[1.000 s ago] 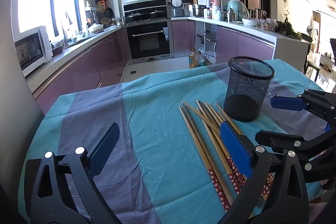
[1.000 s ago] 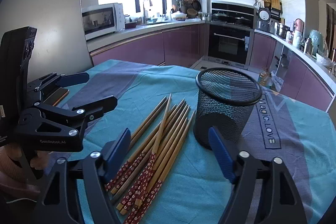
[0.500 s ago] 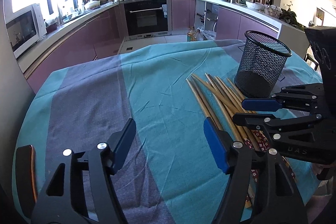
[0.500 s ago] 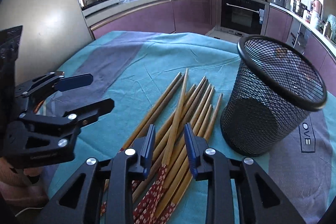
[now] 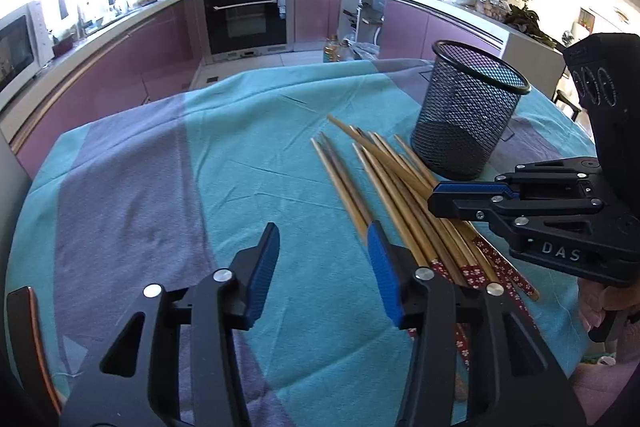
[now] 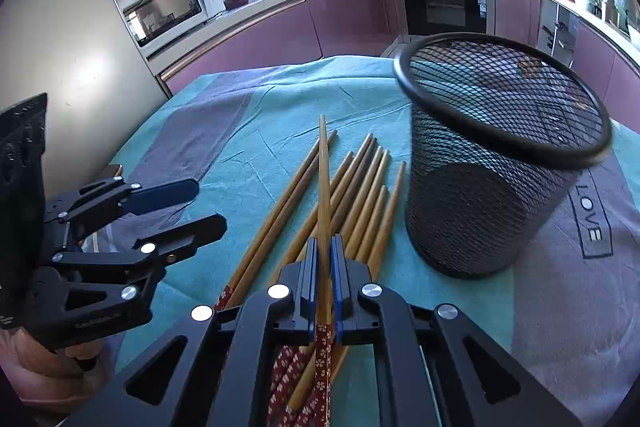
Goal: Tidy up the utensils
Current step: 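Grasp one wooden chopstick with the right tool while the left tool grasps another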
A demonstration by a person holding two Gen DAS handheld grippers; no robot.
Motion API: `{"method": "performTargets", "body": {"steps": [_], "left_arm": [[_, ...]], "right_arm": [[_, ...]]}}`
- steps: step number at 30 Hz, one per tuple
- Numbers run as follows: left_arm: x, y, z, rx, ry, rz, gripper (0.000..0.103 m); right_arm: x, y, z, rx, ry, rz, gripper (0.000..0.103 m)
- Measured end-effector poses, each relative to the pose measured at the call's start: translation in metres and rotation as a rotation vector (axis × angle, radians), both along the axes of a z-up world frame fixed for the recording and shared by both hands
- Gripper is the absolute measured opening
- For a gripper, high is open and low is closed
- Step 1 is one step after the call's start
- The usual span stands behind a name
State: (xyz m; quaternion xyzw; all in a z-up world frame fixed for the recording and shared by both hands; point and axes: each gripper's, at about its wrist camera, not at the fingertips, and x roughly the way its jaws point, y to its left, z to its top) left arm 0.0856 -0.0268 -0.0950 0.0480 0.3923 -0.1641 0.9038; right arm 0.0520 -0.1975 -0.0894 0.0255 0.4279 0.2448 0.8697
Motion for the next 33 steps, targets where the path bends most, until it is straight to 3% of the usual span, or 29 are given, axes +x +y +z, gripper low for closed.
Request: {"method": "performTargets", "body": {"steps": [4,8,17,23,31,33], "left_arm": [[0.007,-0.010,-0.008,0.007,0.043,-0.026,0.034],[0.016,-0.012,-0.013,-0.013,0.082,-0.028,0.033],[0.024,-0.018,-0.019,-0.020,0.103,-0.043,0.033],[0.030,-0.023,-0.018,0.002,0.131,-0.052,0.021],[0.046,-0.022,-0.019,-0.016,0.157,-0.046,0.019],[0.049,-0.019,-0.020,-0.014,0.157,-0.032,0.013]], "right_arm": [[-0.006,-0.014,-0.002,0.008,0.021,-0.009,0.006],[-0.009,-0.017,-0.006,0.006,0.034,-0.008,0.006],[-0.007,-0.016,-0.006,-0.041,0.011,0.001,0.008],[-0.007,-0.014,-0.003,-0.089,-0.001,0.007,0.010],[0.002,-0.018,-0.008,-0.099,0.018,0.014,0.010],[0.003,-0.018,-0.007,-0.090,0.018,0.012,0.009]]}}
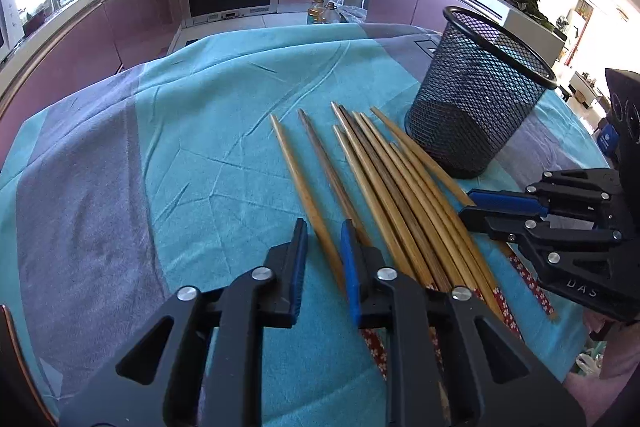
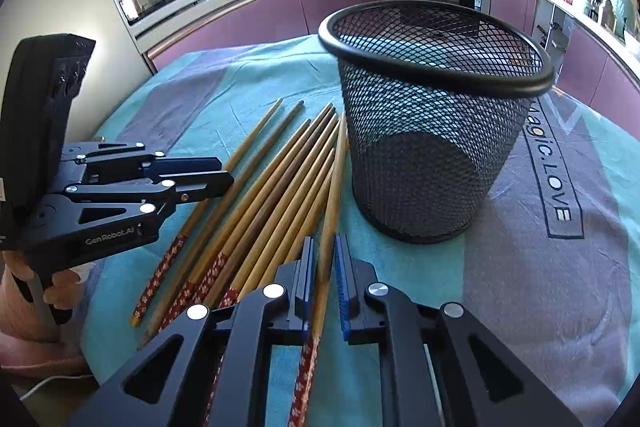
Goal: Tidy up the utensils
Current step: 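Grasp one wooden chopstick with the right tool while the left tool grasps another, then lift the chopsticks upright with the right tool while the left tool carries its chopstick over the mesh cup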
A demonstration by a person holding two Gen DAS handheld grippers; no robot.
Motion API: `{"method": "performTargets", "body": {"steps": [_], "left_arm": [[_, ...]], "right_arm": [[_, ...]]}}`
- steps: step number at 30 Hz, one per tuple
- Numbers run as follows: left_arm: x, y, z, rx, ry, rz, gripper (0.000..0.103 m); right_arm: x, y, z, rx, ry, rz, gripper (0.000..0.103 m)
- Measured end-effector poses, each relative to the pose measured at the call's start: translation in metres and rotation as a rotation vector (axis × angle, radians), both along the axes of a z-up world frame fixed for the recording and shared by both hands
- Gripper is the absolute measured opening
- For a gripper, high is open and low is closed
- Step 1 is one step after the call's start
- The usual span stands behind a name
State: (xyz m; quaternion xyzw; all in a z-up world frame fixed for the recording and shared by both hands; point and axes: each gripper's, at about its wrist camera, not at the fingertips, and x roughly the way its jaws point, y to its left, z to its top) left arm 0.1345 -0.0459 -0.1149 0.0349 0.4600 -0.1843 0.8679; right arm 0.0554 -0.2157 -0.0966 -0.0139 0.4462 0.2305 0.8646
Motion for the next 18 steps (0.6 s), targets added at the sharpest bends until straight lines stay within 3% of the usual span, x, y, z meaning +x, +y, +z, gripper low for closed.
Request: {"method": "performTargets", "body": {"steps": [8,18], "left_arm": [[-0.005,0.007,0.010,-0.042,-0.017,0.048,0.008],[-0.031,0.015,0.083,-0.188,-0.167,-0.016,0.007]], "right_arm": [[-0.019,-0.009,0.022,0.061,-0.081,0.022,0.006],[-0.042,-0.033,0.070,0.150,-0.215,0.029,0.006]]}}
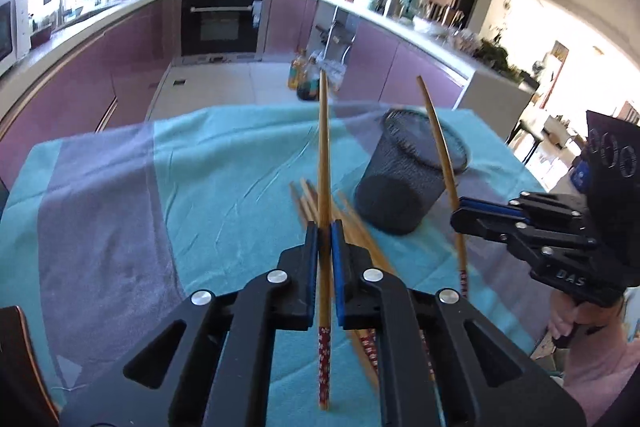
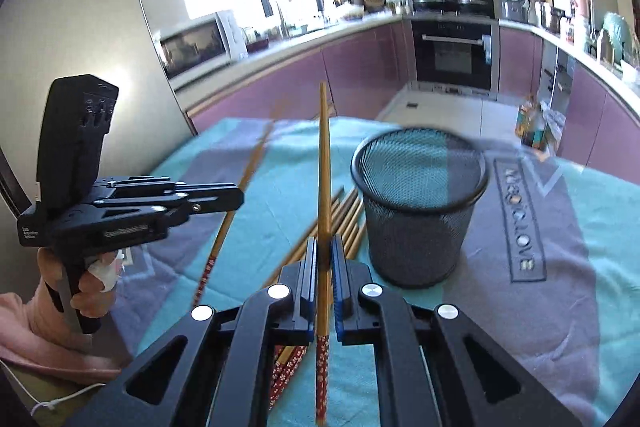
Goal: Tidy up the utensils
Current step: 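Lift the chopsticks upright with the right tool while the left tool carries its chopstick over the mesh cup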
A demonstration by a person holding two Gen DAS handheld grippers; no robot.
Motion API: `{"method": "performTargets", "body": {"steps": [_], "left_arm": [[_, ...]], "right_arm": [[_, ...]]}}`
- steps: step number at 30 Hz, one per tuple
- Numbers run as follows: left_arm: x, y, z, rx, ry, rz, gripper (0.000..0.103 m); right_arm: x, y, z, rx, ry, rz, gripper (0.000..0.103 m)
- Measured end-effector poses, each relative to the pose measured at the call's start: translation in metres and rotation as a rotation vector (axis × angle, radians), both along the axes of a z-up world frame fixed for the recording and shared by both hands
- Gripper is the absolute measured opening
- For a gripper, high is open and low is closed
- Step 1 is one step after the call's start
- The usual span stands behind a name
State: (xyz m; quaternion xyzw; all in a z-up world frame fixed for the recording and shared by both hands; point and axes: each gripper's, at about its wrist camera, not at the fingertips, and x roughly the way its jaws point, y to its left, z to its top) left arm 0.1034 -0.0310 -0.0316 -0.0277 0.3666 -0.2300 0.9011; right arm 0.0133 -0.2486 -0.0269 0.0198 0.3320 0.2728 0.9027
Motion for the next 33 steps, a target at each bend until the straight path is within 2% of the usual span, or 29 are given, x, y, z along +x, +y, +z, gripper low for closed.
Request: {"method": "performTargets", "body": {"steps": [9,13,17,20,23,25,30,33], "left_arm": [[-0.028,0.003,0.070,-0.126,-0.142,-0.048,0.007],[-0.031,-0.002,0.090,-0.129,-0.182,-0.045,0.007],[-0.031,-0.002,0.090,-0.143,-0.148,-0.047,0.007],[-0.030,0.003,0.082,-0.152,-0.125,-0.039,0.007],[-0.030,0.010,0.076,-0.151,-0.117,-0.027,0.007],[-0.031,0.014,0.074,-0.151,-0.115,-0.022,0.007],[-0.036,0.024,0.074,-0.149,-0.103,0.000,0.007],[-0.038,0.030,0.069,-0.153,-0.098,0.009,0.007]], "right_arm": [[-0.008,-0.026,0.043,0.078,-0.139,-0.051,0.003],[-0.001,-0.023,0.040,0.057,-0.096,-0.016,0.005],[0.006,0.005,0.007,-0.061,0.020,0.064,0.008],[0.014,0.029,-0.021,-0.117,0.100,0.122,0.016],[0.017,0.050,-0.037,-0.159,0.135,0.168,0.019],[0.018,0.063,-0.045,-0.193,0.141,0.191,0.031],[0.023,0.084,-0.058,-0.258,0.144,0.232,0.030],[0.024,0.088,-0.058,-0.289,0.133,0.243,0.023]]}}
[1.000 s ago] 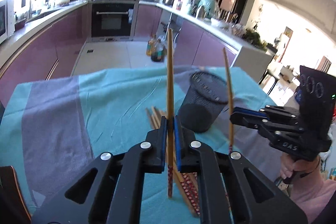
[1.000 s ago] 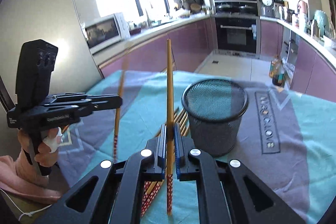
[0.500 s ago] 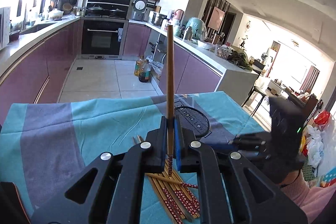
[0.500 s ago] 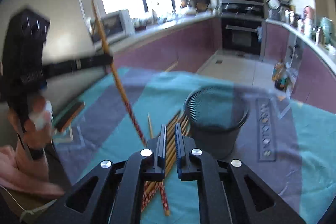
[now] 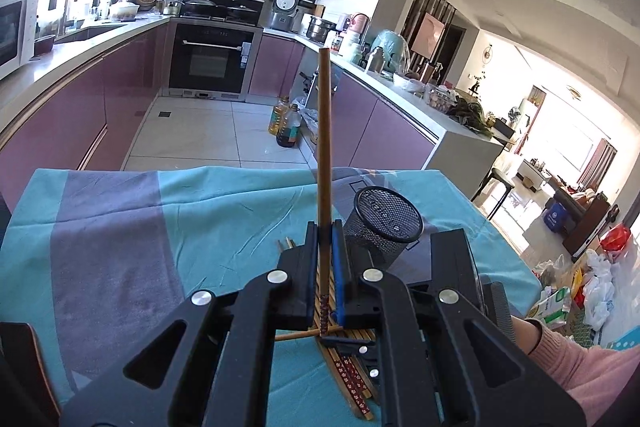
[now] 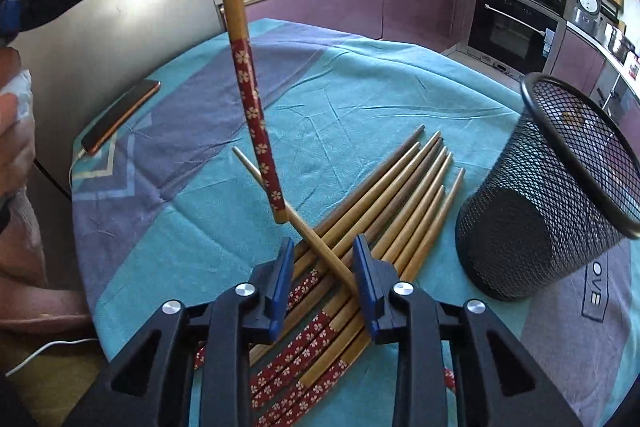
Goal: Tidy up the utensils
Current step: 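Lift the chopsticks upright with the right tool while the left tool carries its chopstick over the mesh cup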
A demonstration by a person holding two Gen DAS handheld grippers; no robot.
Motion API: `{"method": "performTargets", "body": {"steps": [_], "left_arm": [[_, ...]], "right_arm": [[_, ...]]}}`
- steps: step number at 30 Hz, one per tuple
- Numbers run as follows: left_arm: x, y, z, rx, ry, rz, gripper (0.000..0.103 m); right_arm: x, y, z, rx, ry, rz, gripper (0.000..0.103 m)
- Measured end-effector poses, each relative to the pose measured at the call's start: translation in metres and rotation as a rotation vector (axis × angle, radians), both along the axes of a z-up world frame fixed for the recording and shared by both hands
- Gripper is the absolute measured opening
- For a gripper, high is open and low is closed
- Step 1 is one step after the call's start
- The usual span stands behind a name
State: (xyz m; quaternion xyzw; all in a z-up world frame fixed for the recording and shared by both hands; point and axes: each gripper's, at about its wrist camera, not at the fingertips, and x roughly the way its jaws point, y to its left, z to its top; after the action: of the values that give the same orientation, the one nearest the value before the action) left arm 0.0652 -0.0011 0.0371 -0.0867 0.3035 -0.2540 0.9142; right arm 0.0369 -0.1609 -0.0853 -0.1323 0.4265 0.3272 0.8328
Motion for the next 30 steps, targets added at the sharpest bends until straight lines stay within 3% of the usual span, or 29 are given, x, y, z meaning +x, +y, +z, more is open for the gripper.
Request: {"method": "performTargets", "body": {"steps": [4,7,14,22,30], "left_arm": [[-0.001,0.006,-0.002,-0.006,0.000,0.005,0.007],[0.000,0.006,-0.003,-0.013,-0.005,0.005,0.007],[0.001,0.002,-0.002,-0.015,-0.011,-0.016,0.007],[0.009,-0.012,0.011,-0.033,-0.041,-0.059,0.007],[0.022,-0.038,0.039,-0.044,-0.106,-0.097,0.007]], "right_arm": [[0.001,0.001,0.001,-0.027,-0.009,-0.004,0.006],[0.001,-0.006,0.004,-0.011,-0.002,-0.028,0.006],[0.003,-0.050,0.027,0.167,0.009,-0.102,0.006],[-0.010,-0.098,0.081,0.349,-0.142,-0.207,0.005],[-0.005,-0.134,0.127,0.454,-0.286,-0.294,0.005]]}}
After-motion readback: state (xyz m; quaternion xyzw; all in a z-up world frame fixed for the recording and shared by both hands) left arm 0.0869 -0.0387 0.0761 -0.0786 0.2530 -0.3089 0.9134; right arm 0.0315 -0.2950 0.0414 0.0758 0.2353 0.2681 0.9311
